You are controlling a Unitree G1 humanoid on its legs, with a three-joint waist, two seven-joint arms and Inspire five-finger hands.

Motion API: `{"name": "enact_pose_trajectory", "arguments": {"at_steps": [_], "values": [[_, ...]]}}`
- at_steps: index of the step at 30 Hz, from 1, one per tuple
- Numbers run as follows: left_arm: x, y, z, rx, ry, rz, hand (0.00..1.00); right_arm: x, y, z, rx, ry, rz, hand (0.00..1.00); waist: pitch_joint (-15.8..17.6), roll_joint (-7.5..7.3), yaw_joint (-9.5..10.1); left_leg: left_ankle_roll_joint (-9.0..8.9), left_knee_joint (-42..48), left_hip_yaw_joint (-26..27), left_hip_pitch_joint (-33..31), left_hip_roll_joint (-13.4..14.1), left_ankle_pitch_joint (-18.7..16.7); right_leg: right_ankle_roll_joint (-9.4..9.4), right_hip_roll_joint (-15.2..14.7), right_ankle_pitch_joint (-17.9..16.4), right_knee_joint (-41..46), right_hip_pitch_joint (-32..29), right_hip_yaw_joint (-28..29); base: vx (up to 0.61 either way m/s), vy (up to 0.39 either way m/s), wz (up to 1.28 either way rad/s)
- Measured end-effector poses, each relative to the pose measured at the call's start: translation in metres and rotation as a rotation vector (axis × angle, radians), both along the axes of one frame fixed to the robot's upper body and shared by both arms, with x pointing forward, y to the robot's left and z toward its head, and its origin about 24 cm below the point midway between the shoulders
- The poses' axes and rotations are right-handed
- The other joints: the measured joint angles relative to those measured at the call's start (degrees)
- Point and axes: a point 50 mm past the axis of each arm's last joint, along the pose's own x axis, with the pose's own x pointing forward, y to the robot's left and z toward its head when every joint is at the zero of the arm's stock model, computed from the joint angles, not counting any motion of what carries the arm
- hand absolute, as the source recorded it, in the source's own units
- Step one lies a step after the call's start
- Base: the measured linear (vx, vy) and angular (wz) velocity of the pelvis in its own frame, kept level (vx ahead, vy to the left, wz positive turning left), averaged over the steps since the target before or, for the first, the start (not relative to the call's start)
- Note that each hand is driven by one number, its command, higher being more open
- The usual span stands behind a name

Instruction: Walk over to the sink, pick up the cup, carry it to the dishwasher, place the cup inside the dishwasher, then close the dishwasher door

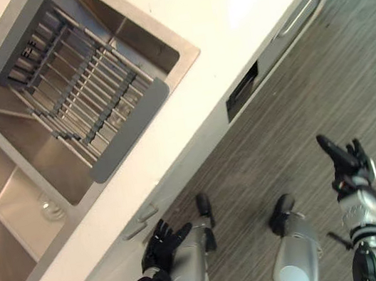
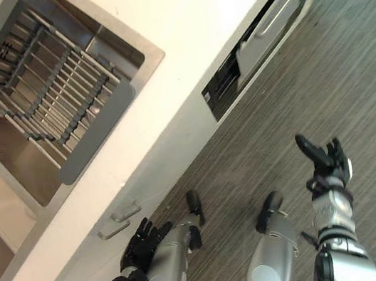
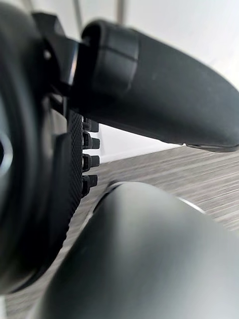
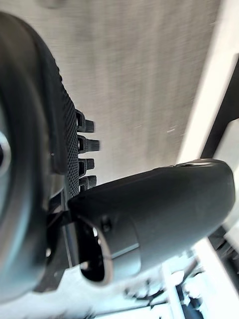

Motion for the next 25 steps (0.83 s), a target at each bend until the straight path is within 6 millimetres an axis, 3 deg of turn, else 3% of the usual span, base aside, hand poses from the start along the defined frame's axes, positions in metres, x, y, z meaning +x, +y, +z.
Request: {"name": "enact_pose_trajectory", "arguments": {"at_steps": [1, 3, 4, 6, 8, 9, 11, 12, 13, 14, 15, 16, 17, 18, 21, 25], "values": [[-0.002, 0.003, -0.001, 0.004, 0.011, 0.014, 1.00, -0.008, 0.003, -0.007, 0.003, 0.025, 0.007, 1.00, -0.5, -0.73, -0.04, 0.29, -0.4, -0.1, 0.8, 0.0, -0.3, -0.45, 0.3, 0.3, -0.3, 0.9, 0.5, 0.09, 0.101, 0.01], [-0.011, 0.013, -0.005, 0.020, 0.070, 0.064, 1.00, -0.045, 0.023, -0.040, 0.056, 0.145, 0.018, 1.00, -3.0, -4.42, -0.24, 0.59, -2.5, -2.5, 4.3, -1.1, -0.4, -0.79, 1.0, 0.5, -0.4, 4.2, 3.4, 0.14, 0.038, 0.45], [-0.014, 0.015, -0.007, 0.029, 0.086, 0.069, 1.00, -0.055, 0.029, -0.048, 0.076, 0.178, 0.013, 1.00, -3.7, -4.94, -0.44, 0.74, -2.9, -3.8, 4.8, -1.3, -0.4, -0.80, 1.2, 0.4, -0.2, 4.9, 3.7, 0.23, -0.010, 0.84], [-0.017, 0.018, -0.009, 0.056, 0.131, 0.076, 1.00, -0.079, 0.050, -0.067, 0.079, 0.281, 0.013, 1.00, -5.5, -5.30, -0.83, 1.07, -3.6, -7.6, 5.6, -0.5, 0.2, 0.78, 5.0, -3.3, -1.4, 6.8, 6.9, 0.19, -0.110, 0.86], [-0.020, 0.018, -0.012, 0.081, 0.183, 0.092, 1.00, -0.085, 0.070, -0.077, 0.027, 0.404, 0.083, 1.00, -6.7, -5.60, -0.91, -0.20, -5.4, -10.6, 6.8, 0.0, 1.3, 1.73, 12.3, -6.7, -7.8, 7.0, 9.8, 0.17, -0.200, 0.70], [-0.021, 0.017, -0.012, 0.083, 0.194, 0.098, 1.00, -0.082, 0.073, -0.078, 0.011, 0.420, 0.101, 1.00, -6.7, -5.58, -0.87, -0.44, -6.0, -10.8, 7.4, 0.1, 1.5, 1.71, 14.0, -6.5, -11.0, 6.9, 10.4, 0.13, -0.222, 0.56], [-0.031, 0.014, -0.019, 0.080, 0.267, 0.114, 1.00, -0.079, 0.075, -0.077, -0.057, 0.482, 0.111, 1.00, -8.5, -3.97, -0.36, -1.47, -7.3, -12.2, 8.9, 1.1, 1.6, 0.93, 18.2, -1.2, -22.7, 13.2, 9.8, 0.20, -0.198, 0.38], [-0.033, 0.014, -0.020, 0.078, 0.277, 0.120, 1.00, -0.079, 0.074, -0.077, -0.068, 0.496, 0.107, 1.00, -8.8, -4.08, -0.37, -1.63, -7.0, -10.9, 9.5, 1.3, 1.5, 1.38, 18.3, -1.5, -22.6, 14.0, 9.5, 0.24, -0.124, 0.36], [-0.035, 0.014, -0.021, 0.080, 0.291, 0.115, 1.00, -0.081, 0.072, -0.077, -0.082, 0.525, 0.095, 1.00, -8.9, -4.00, -0.54, -1.47, -5.3, -8.5, 10.6, 1.1, 0.9, 3.21, 18.2, -2.6, -20.7, 15.9, 8.9, 0.21, -0.064, 0.51], [-0.037, 0.014, -0.021, 0.093, 0.301, 0.097, 1.00, -0.083, 0.070, -0.078, -0.090, 0.562, 0.098, 1.00, -9.2, -3.55, -0.69, -0.93, -4.7, -7.3, 12.3, 1.7, 0.6, 5.33, 18.2, -4.1, -14.2, 15.8, 9.2, 0.16, -0.049, 0.61], [-0.037, 0.013, -0.022, 0.097, 0.304, 0.092, 1.00, -0.086, 0.069, -0.079, -0.089, 0.579, 0.098, 1.00, -9.6, -2.95, -0.70, -0.86, -4.8, -7.3, 13.6, 2.3, 0.5, 5.96, 18.2, -4.5, -8.5, 14.5, 9.4, 0.14, -0.050, 0.71], [-0.041, 0.010, -0.023, 0.087, 0.312, 0.098, 1.00, -0.093, 0.071, -0.083, -0.082, 0.616, 0.102, 1.00, -10.6, -2.75, -0.77, -1.24, -5.6, -9.0, 15.2, 3.8, -0.2, 4.38, 18.6, -8.7, -2.1, 10.7, 11.2, 0.12, -0.087, 0.96], [-0.046, 0.021, -0.023, 0.107, 0.321, 0.122, 1.00, -0.103, 0.080, -0.089, -0.065, 0.661, 0.128, 1.00, -12.1, -6.33, -0.31, -1.92, -5.6, -10.7, 15.5, 2.2, -0.9, 3.14, 18.4, -7.1, -11.1, 11.5, 14.3, 0.12, -0.087, 1.02], [-0.046, 0.027, -0.022, 0.123, 0.318, 0.123, 1.00, -0.107, 0.085, -0.092, -0.049, 0.680, 0.138, 1.00, -12.2, -7.84, 0.18, -2.45, -5.0, -11.6, 15.7, 0.9, -1.8, -0.03, 17.4, -5.5, -12.0, 11.9, 14.5, 0.12, -0.153, 1.04], [-0.056, 0.020, -0.025, 0.086, 0.346, 0.202, 1.00, -0.130, 0.097, -0.103, -0.006, 0.787, 0.192, 1.00, -13.8, -6.48, 0.99, -2.44, -0.7, -14.2, 16.0, 1.9, -3.9, 1.00, 18.0, -6.2, -9.7, 16.9, 13.6, 0.10, -0.054, 1.05], [-0.063, 0.022, -0.026, 0.093, 0.356, 0.238, 1.00, -0.135, 0.116, -0.110, 0.035, 0.834, 0.322, 1.00, -15.7, -5.85, 2.66, -2.40, -0.1, -16.5, 16.2, 0.2, -3.9, 1.11, 17.2, -7.4, -12.8, 20.5, 12.2, 0.00, -0.016, 0.37]]}}
